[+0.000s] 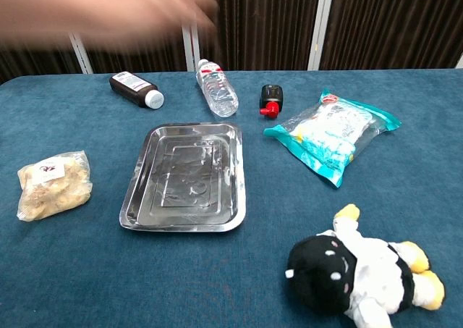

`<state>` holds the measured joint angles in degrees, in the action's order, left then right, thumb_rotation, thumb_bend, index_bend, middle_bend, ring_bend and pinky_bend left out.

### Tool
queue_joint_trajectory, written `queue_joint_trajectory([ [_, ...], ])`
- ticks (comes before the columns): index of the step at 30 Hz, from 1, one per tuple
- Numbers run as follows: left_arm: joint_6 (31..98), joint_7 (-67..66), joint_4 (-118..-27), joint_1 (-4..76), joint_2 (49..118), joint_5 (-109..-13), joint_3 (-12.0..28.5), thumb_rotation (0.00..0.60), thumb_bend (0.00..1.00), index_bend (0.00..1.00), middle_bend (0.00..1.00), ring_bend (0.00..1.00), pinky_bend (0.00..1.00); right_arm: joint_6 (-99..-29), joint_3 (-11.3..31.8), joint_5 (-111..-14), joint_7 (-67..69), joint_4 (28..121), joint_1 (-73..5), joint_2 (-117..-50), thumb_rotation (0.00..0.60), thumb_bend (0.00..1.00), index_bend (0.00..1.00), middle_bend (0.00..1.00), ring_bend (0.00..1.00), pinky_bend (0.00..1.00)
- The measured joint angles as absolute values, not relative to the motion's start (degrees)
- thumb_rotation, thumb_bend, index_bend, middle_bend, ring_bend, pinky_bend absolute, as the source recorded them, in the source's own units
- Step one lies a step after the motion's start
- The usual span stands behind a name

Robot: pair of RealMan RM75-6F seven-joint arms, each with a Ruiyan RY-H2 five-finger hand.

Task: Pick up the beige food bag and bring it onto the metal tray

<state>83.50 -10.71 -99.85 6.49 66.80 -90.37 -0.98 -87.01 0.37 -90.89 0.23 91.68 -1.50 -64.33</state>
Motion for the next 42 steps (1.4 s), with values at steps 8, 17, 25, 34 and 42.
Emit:
queue_joint_trajectory([
  [8,83.15,-10.61,-99.73,6.56,66.76,-90.31,-1.05,0.600,0.03,0.00,0.00,0.00,0.03,-86.99,0.43,-90.87,0.36,91.95,-1.55,-64.29,0.600,0.30,0.00,0.00,0.00,0.08],
  [17,80.09,-11.27,-99.90,8.13,66.71,-89.42,-0.72,0.600,0.03,0.00,0.00,0.00,0.03,-87.05,0.44,-90.88,0.39,92.16,-1.55,-64.21,0.600,0.30,0.00,0.00,0.00,0.08],
  [25,69.01,-17.60,-99.95,14.23,67.43,-82.21,1.88,0.600,0.04,0.00,0.00,0.00,0.03,-87.47,0.37,-91.66,1.02,92.30,-1.59,-64.08,0.600,0.30,0.00,0.00,0.00,0.08],
  [34,57.83,-32.09,-95.43,23.38,75.03,-63.87,5.46,0.600,0.09,0.07,0.04,0.04,0.16,-88.04,0.56,-91.68,2.45,92.10,-1.48,-63.84,0.600,0.30,0.00,0.00,0.00,0.08],
  [42,59.17,-38.82,-87.88,28.17,85.22,-58.78,6.77,0.600,0.29,0.58,0.60,0.52,0.60,-88.84,0.53,-92.25,3.63,91.89,-1.28,-63.59,0.600,0.30,0.00,0.00,0.00,0.08],
])
